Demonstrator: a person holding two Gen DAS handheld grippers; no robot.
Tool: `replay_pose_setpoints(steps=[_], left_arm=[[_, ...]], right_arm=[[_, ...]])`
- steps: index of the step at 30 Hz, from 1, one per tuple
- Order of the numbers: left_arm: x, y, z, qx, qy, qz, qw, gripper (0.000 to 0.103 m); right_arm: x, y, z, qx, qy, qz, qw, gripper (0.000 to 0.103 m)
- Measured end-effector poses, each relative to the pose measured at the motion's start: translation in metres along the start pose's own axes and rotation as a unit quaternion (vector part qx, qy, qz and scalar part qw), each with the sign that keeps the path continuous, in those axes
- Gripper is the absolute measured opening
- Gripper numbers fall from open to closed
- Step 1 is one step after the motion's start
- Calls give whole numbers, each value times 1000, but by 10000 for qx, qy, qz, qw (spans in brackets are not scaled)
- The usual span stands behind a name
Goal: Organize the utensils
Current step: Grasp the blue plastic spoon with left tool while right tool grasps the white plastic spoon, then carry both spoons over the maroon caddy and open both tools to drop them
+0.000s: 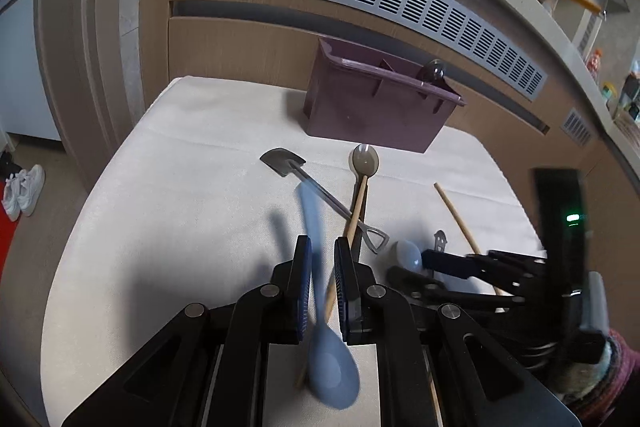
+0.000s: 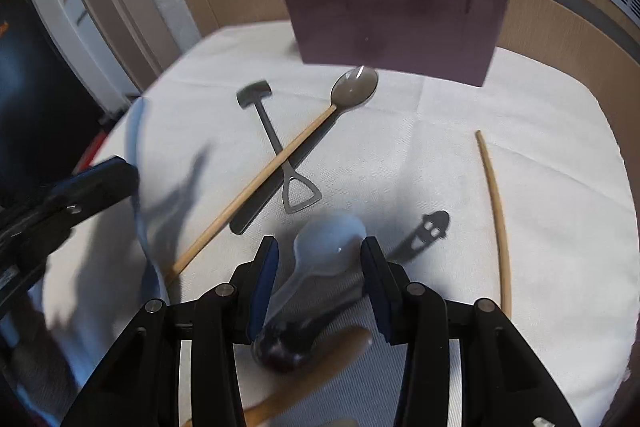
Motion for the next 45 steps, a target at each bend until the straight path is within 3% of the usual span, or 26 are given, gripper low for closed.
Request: replay_pose_setpoints(steps=[3, 6, 11, 15, 21, 31, 33, 37, 41, 45], left_arm=[[-2, 1, 0, -55, -43, 22, 10000, 12], [-6, 9, 3, -21, -107, 217, 9997, 12], [-15, 26, 11, 46, -405, 558, 9976, 13], [-17, 43, 12, -145, -834, 897, 9924, 14], [-13, 62, 11, 400, -933, 1101, 9887, 22], [-11, 80, -5, 1062, -298, 1267, 9858, 23], [-12, 80, -4, 1045, -284, 1305, 9855, 23], [-11, 78, 5, 669, -812, 1447, 9839, 23], [-12, 71, 6, 686, -636, 1190, 9885, 11], [-9, 50, -4, 550, -460, 764, 9945, 11]], right_arm=[[-1, 2, 5, -296, -476, -63, 9984, 38], [-7, -4, 4, -237, -725, -93, 9970, 33], [-10, -26, -23, -233, -660, -314, 9971, 32], [-8, -42, -44, -269, -460, -528, 9972, 33], [-6, -49, -53, -153, -386, -730, 9965, 33], [-7, -59, -57, -209, -487, -1052, 9930, 33], [-5, -62, -61, -273, -512, -1161, 9915, 33], [-2, -69, -69, -277, -459, -1333, 9896, 33], [2, -77, -72, -257, -441, -1482, 9876, 33], [4, -89, -71, -147, -543, -1669, 9844, 33]])
Point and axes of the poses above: each gripper's, at about its wrist camera, not at the fingertips, and y roughly the way its jaws point, z to its left, x to its top, the point moved 9 cm from there along y, roughly the way its jaws point, and after that the axes turned 3 degrees about x, right-handed, at the moved point
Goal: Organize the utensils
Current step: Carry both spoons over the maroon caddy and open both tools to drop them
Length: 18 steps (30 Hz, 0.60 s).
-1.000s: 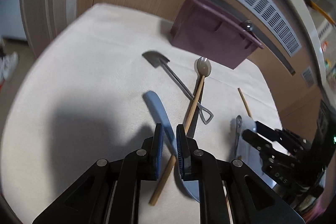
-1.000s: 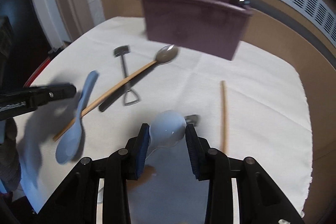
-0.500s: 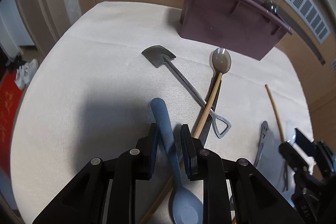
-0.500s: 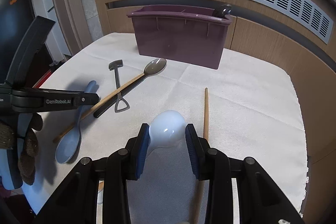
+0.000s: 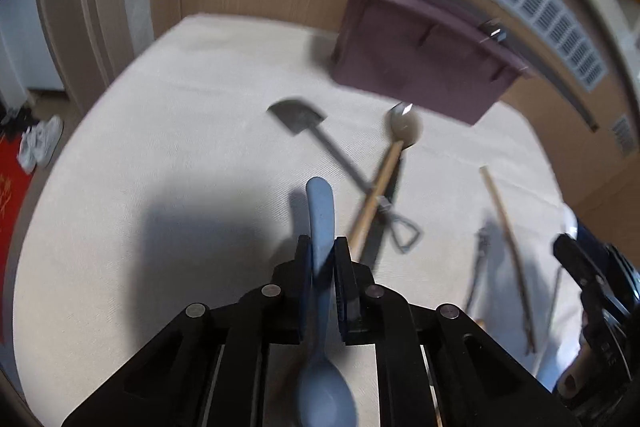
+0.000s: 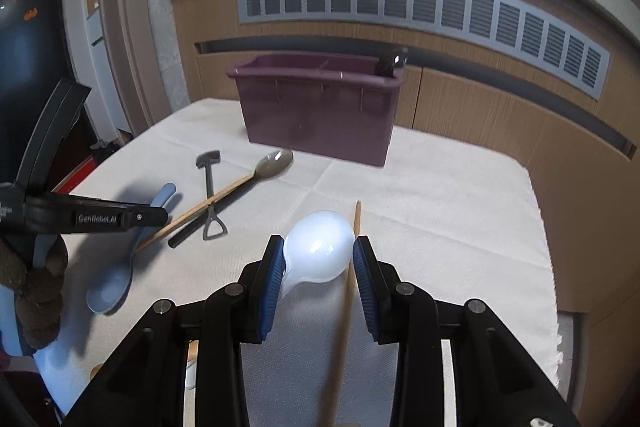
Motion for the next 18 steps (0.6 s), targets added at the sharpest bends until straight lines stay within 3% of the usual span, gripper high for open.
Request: replay_pose_setpoints(steps=[3, 8, 18], left_arm=[[7, -30, -13, -217, 172, -462, 9985, 9], [17, -63, -30, -403, 413, -910, 9942, 6], [24, -82, -41, -581, 495, -1164, 9903, 5]], right_arm=[[5, -6, 3, 119, -6, -98, 9999, 33], [12, -14, 8, 137, -87, -253, 9995, 33], [13, -15, 7, 60, -95, -248, 9996, 33]])
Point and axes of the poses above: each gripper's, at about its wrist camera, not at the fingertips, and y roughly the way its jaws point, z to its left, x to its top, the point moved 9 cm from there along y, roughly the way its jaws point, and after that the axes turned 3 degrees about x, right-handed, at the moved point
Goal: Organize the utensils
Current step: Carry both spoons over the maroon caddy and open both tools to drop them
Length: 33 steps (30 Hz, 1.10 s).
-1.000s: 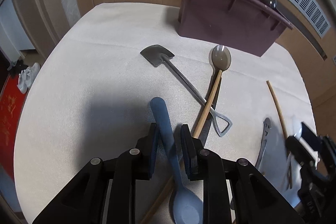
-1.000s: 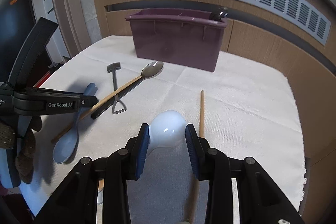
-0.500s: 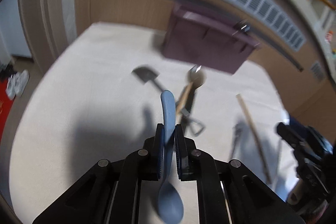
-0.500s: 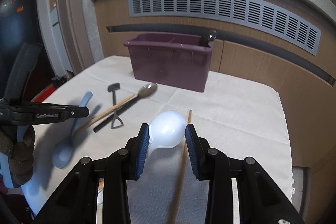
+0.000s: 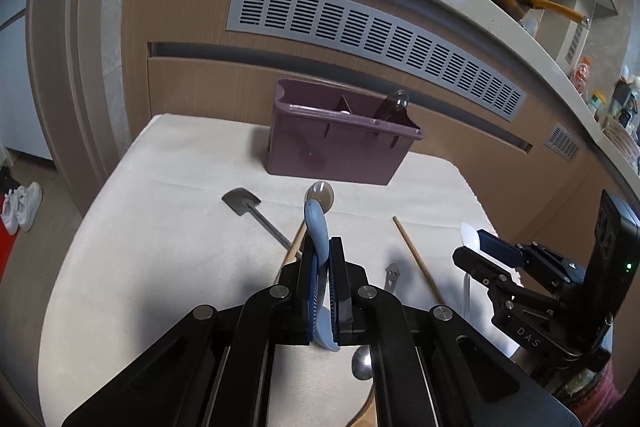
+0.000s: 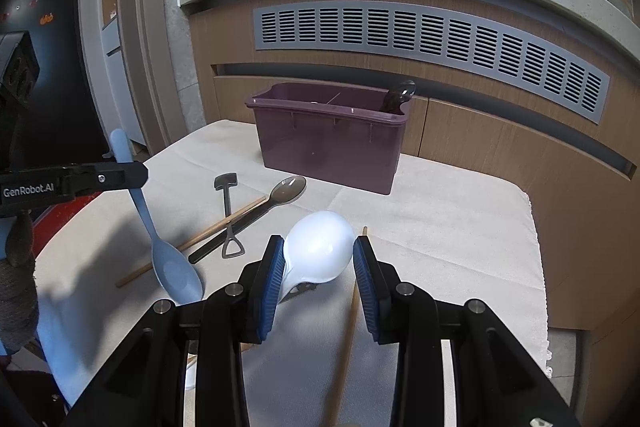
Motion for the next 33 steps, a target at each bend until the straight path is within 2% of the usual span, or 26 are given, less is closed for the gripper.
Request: replay_pose_setpoints(steps=[8, 10, 12, 13, 15, 18, 21, 23, 25, 29, 33], left_arm=[[8, -11, -2, -64, -23, -144, 9999, 5], [18, -18, -7, -90, 38, -261, 9996, 5], [38, -29, -14, -138, 167, -451, 9987, 5], [54, -38, -19, -146, 256, -612, 9977, 5], [95, -61, -31, -179, 469, -1038, 9933, 5], [148, -83, -41, -188, 631, -1581, 9852, 5], [183, -83, -43, -208, 677, -1893, 9794, 5], [202, -71, -42, -210, 699, -2034, 9764, 5], [212, -53, -38, -228, 676, -2019, 9768, 5], [221, -3, -27, -211, 601, -1745, 9826, 5], [220, 45, -19, -228, 541, -1479, 9873, 5]], right_arm=[[0, 1, -4, -83, 38, -4, 10000, 33], [6, -1, -7, -121, 62, -99, 9999, 33], [27, -9, -8, -186, -51, -331, 9993, 33], [43, -17, -8, -263, -147, -530, 9981, 33], [90, -43, -12, -527, -403, -1192, 9906, 33], [160, -78, -19, -887, -648, -2197, 9694, 33], [203, -74, -26, -956, -669, -2637, 9575, 33], [215, -53, -32, -1143, -683, -2680, 9542, 33], [217, -25, -38, -1378, -742, -2574, 9535, 33], [211, 36, -43, -1759, -985, -2162, 9553, 33], [198, 78, -42, -2089, -1372, -1921, 9490, 33]])
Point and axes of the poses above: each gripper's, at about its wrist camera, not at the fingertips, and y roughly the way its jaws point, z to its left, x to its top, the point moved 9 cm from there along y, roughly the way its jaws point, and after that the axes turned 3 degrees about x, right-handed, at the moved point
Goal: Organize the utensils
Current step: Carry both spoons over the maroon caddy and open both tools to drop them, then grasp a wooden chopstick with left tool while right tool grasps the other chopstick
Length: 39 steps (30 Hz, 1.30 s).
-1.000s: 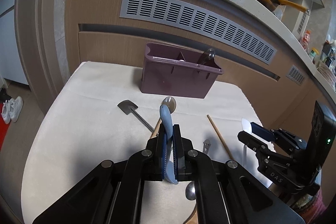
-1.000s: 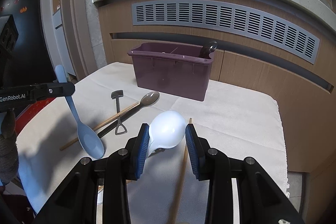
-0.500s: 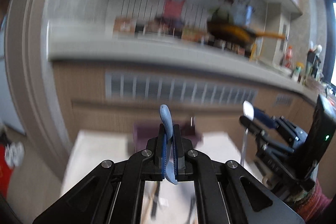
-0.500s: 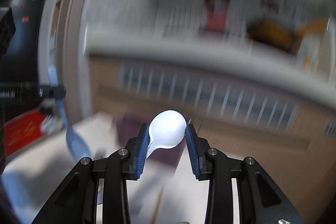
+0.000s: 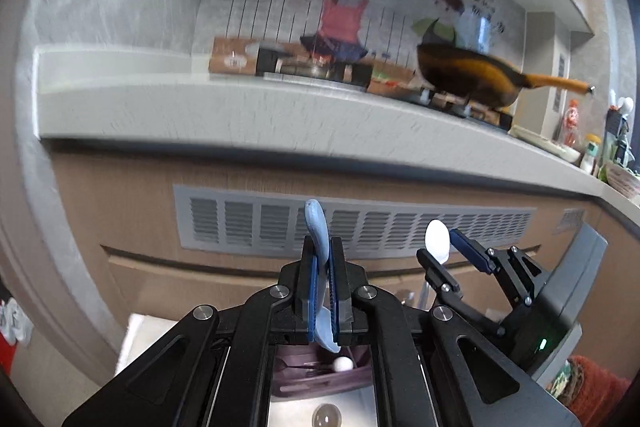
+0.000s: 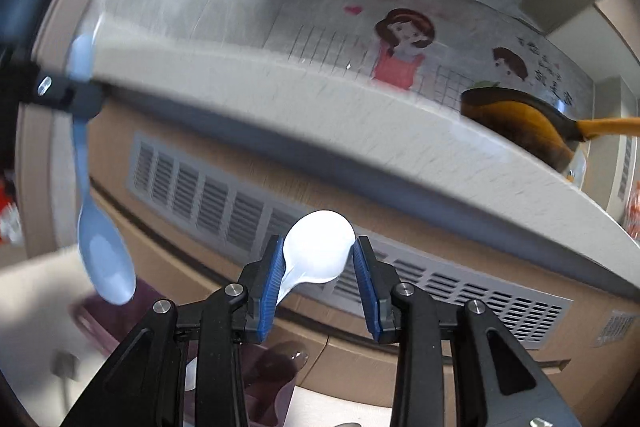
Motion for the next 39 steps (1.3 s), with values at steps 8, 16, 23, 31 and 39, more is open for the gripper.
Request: replay_pose_setpoints(steps=[8, 16, 23, 31, 39], left_arm=[[-37, 45, 8, -100, -170, 443, 9988, 5], [-60, 47, 9, -462, -403, 842, 9946, 28], [-67, -5, 17, -187, -480, 512, 9974, 45], [-150, -38, 18, 118, -192, 1253, 9919, 46], [-233, -44, 13, 1, 246, 2227, 9746, 46]], right_arm=[[-39, 30, 22, 71, -476, 365, 9982, 32], [-59, 15, 10, 1503, 884, 1150, 9779, 34], [-66, -54, -11, 1558, 1157, 1112, 9747, 38], [-123, -118, 30, 2298, 1195, 2040, 9441, 38], [-169, -153, 43, 2316, 1275, 2455, 9327, 38]])
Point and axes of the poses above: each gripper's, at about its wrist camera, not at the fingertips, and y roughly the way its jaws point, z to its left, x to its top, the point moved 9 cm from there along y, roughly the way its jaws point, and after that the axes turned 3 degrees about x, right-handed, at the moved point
